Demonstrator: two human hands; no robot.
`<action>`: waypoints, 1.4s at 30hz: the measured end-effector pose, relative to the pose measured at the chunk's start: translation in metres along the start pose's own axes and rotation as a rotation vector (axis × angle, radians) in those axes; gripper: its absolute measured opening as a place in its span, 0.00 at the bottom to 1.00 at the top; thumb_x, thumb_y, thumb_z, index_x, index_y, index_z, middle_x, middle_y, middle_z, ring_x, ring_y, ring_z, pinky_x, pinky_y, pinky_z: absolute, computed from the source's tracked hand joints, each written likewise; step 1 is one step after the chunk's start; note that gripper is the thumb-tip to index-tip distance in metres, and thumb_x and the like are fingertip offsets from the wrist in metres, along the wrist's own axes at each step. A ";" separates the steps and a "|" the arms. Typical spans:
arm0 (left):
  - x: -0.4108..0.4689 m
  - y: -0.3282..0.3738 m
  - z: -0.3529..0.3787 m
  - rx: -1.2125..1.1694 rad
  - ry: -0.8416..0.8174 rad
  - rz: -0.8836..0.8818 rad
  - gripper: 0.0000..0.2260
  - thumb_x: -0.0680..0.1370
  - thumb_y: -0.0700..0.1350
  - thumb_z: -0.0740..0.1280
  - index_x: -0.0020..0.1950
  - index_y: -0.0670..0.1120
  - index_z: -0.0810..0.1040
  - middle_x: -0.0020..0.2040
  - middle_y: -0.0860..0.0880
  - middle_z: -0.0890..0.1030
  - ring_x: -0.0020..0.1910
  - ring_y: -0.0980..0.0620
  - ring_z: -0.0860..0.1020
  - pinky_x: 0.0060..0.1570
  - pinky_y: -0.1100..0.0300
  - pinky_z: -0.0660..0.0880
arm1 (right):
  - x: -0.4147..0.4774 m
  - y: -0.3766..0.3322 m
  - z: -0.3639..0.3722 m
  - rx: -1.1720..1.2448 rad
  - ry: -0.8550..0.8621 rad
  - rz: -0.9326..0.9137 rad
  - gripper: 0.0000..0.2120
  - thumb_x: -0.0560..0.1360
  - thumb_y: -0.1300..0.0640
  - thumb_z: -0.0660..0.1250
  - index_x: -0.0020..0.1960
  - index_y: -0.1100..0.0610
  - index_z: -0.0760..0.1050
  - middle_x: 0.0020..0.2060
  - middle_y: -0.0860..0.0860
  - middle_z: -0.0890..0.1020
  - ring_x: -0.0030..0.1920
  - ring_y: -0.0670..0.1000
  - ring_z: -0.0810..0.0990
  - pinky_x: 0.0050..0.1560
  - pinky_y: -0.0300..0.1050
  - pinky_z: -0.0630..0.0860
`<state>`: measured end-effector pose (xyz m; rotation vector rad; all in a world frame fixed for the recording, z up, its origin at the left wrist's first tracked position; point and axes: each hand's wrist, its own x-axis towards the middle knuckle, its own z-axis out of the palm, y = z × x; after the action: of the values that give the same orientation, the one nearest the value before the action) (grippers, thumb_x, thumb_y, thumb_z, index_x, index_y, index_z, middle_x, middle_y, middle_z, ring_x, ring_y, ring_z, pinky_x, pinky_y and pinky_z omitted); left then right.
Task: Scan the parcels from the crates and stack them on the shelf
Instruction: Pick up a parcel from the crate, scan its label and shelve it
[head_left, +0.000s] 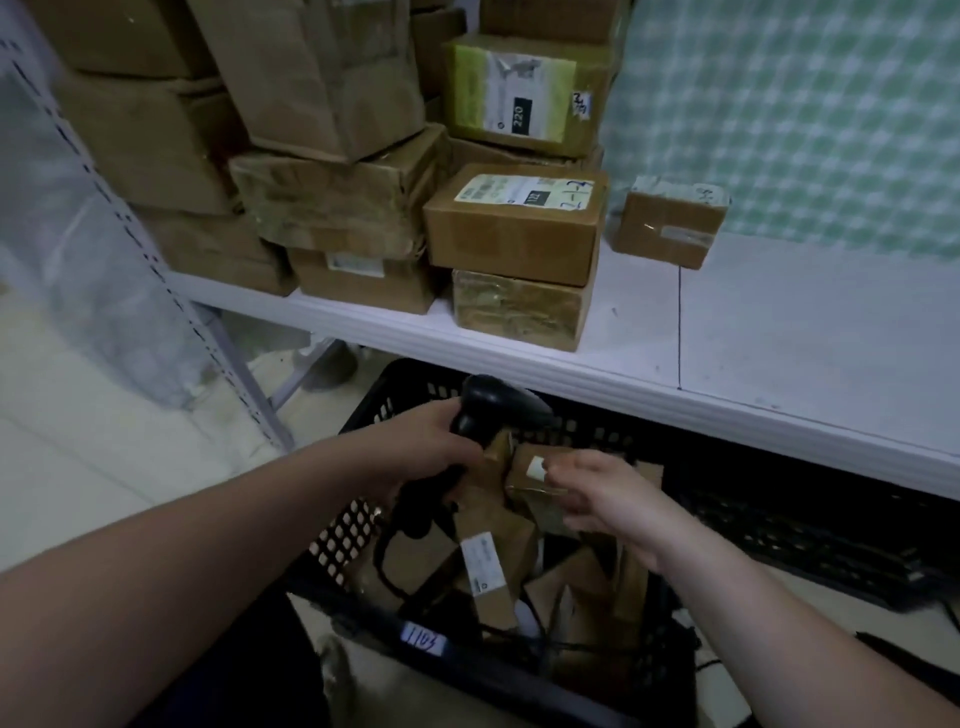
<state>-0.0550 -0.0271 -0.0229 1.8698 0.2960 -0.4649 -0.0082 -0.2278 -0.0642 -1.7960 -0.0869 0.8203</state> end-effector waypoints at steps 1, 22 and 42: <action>0.000 -0.006 -0.009 0.022 0.013 -0.013 0.11 0.75 0.31 0.64 0.55 0.41 0.73 0.33 0.44 0.77 0.30 0.47 0.76 0.32 0.57 0.74 | 0.008 0.008 0.007 -0.106 0.034 0.029 0.05 0.79 0.54 0.65 0.53 0.53 0.77 0.48 0.50 0.80 0.47 0.46 0.77 0.52 0.45 0.78; 0.025 -0.068 -0.074 0.311 0.075 -0.042 0.13 0.70 0.35 0.70 0.42 0.52 0.72 0.35 0.48 0.78 0.32 0.51 0.77 0.31 0.62 0.73 | 0.093 0.120 0.095 -0.916 0.068 0.451 0.38 0.71 0.36 0.66 0.73 0.55 0.61 0.64 0.51 0.75 0.64 0.53 0.74 0.57 0.46 0.75; 0.009 -0.062 -0.078 0.239 0.107 0.025 0.10 0.70 0.37 0.72 0.42 0.50 0.74 0.39 0.51 0.78 0.39 0.52 0.78 0.38 0.60 0.72 | 0.053 0.084 0.057 -0.153 0.369 0.160 0.22 0.73 0.52 0.71 0.65 0.51 0.72 0.48 0.44 0.76 0.45 0.47 0.77 0.41 0.47 0.79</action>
<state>-0.0596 0.0673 -0.0566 2.1337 0.2983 -0.3973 -0.0272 -0.1917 -0.1712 -2.0914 0.2435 0.5918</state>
